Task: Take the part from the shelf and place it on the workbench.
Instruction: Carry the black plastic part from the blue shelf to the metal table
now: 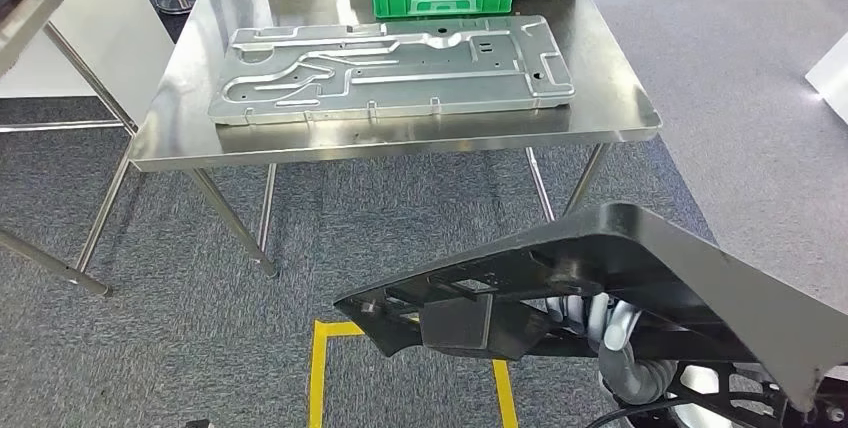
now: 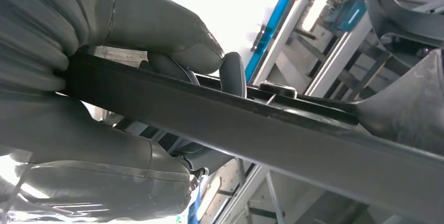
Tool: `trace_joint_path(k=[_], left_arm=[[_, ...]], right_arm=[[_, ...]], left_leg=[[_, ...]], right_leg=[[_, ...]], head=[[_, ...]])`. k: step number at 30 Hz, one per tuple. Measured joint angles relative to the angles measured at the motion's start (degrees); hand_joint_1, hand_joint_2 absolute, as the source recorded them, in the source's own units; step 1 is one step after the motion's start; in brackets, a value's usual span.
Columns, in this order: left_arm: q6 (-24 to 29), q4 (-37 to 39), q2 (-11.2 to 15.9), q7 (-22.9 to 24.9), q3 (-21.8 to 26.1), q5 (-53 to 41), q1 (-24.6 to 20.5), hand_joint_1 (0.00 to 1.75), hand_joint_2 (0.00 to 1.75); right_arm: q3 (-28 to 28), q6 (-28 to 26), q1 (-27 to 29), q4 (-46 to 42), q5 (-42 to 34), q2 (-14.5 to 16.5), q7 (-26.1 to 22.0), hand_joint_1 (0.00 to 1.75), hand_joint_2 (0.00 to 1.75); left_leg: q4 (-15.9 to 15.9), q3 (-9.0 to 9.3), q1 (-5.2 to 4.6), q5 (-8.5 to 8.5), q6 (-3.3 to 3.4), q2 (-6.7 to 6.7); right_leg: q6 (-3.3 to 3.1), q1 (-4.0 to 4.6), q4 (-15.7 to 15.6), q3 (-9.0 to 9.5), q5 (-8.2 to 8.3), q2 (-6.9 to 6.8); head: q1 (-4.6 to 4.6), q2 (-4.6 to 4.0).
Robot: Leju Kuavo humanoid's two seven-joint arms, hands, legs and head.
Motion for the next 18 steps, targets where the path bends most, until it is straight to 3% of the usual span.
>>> trace_joint_path(k=[2, 3, 4, 6, 7, 8, 11, 13, 14, 16, 17, 18], left_arm=[[0.01, 0.01, -0.03, 0.01, 0.00, 0.02, 0.16, 0.00, 1.75], [0.03, 0.01, -0.04, 0.02, 0.00, 0.03, 0.31, 0.00, 1.75], [0.05, 0.01, -0.05, 0.02, 0.00, 0.04, 0.44, 0.00, 1.75], [0.09, 0.01, -0.07, 0.03, -0.01, 0.05, 0.68, 0.00, 1.75], [0.09, 0.01, -0.09, 0.04, -0.01, 0.03, 0.69, 0.00, 1.75], [0.09, 0.01, -0.11, 0.05, -0.02, 0.01, 0.67, 0.00, 1.75], [0.09, 0.01, -0.16, 0.03, -0.08, -0.05, 0.47, 0.00, 1.75], [0.09, 0.01, -0.16, 0.00, -0.12, -0.05, 0.38, 0.00, 1.75], [0.09, 0.01, -0.15, -0.01, -0.12, -0.05, 0.32, 0.00, 1.75], [0.10, 0.01, -0.14, -0.01, -0.13, -0.03, 0.23, 0.00, 1.75], [0.11, 0.01, -0.14, 0.01, -0.13, 0.00, 0.24, 0.00, 1.75], [0.11, 0.01, -0.14, 0.03, -0.13, 0.05, 0.28, 0.00, 1.75]], right_arm=[[-0.01, 0.13, 0.02, 0.00, -0.13, 0.08, 0.00, 1.69, 1.75], [-0.02, 0.23, 0.05, 0.00, -0.26, 0.10, -0.05, 1.69, 1.75], [-0.02, 0.33, 0.06, -0.01, -0.44, 0.12, -0.15, 1.69, 1.75], [-0.06, 0.47, 0.08, -0.01, -0.79, 0.14, -0.57, 1.69, 1.75], [-0.14, 0.51, 0.07, -0.06, -0.95, 0.15, -0.79, 1.69, 1.75], [-0.26, 0.56, 0.06, -0.16, -1.07, 0.16, -0.94, 1.69, 1.75], [-0.85, 0.63, 0.02, -0.73, -1.37, 0.18, -1.03, 1.69, 1.75], [-1.25, 0.54, 0.04, -1.16, -1.41, 0.19, -1.07, 1.69, 1.75], [-1.40, 0.50, 0.10, -1.30, -1.39, 0.19, -1.08, 1.69, 1.75], [-1.60, 0.52, 0.43, -1.44, -1.32, 0.20, -1.10, 1.69, 1.75], [-1.63, 0.63, 0.66, -1.44, -1.25, 0.21, -1.09, 1.69, 1.75], [-1.69, 0.83, 0.88, -1.44, -1.14, 0.23, -1.09, 1.69, 1.75]], left_leg=[[3.50, -3.45, 0.54, -2.38, -0.46, 0.03], [2.55, -3.94, 0.80, -2.10, -0.62, 0.04], [-0.07, -3.66, 1.06, -0.47, -0.82, 0.04], [-7.03, -2.30, 1.45, 5.35, -1.31, 0.05], [-9.22, -1.81, 1.44, 7.41, -1.33, 0.10], [-10.27, -1.63, 1.33, 8.71, -1.11, 0.11], [-10.52, -0.93, 1.11, 8.53, 0.34, 0.21], [-11.05, 0.14, 1.17, 8.07, 1.11, 0.29], [-11.26, 0.63, 1.12, 7.74, 1.42, 0.32], [-11.38, 1.51, 0.85, 6.90, 1.90, 0.29], [-11.38, 2.06, 0.66, 6.40, 2.04, 0.23], [-11.38, 2.73, 0.43, 5.87, 2.13, 0.16]], right_leg=[[0.23, -0.17, 0.03, 1.12, -1.07, 0.22], [0.46, -0.34, 0.06, 1.86, -1.67, 0.42], [0.76, -0.54, 0.10, 2.69, -2.33, 0.60], [1.53, -0.89, 0.30, 4.27, -3.75, 0.87], [1.97, -0.96, 0.38, 4.64, -4.33, 0.97], [2.45, -0.96, 0.38, 4.87, -4.83, 1.05], [3.66, -0.98, 1.39, 4.97, -4.85, 0.99], [3.90, -1.05, 5.67, 2.78, -4.62, 0.51], [3.90, -0.99, 9.17, 0.48, -5.33, 0.26], [3.79, -0.84, 15.72, -4.68, -8.30, 0.12], [3.69, -0.75, 17.30, -6.56, -9.44, 0.12], [3.50, -0.59, 17.08, -7.52, -9.40, 0.12]], head=[[0.00, 0.00], [0.00, 0.00], [-0.01, 0.00], [-0.01, 0.00], [-0.07, 0.00], [-0.10, 0.00], [-0.17, 0.00], [-0.09, 0.00], [-0.04, 0.00], [-0.01, 0.00], [-0.01, 0.00], [-0.01, 0.00]])
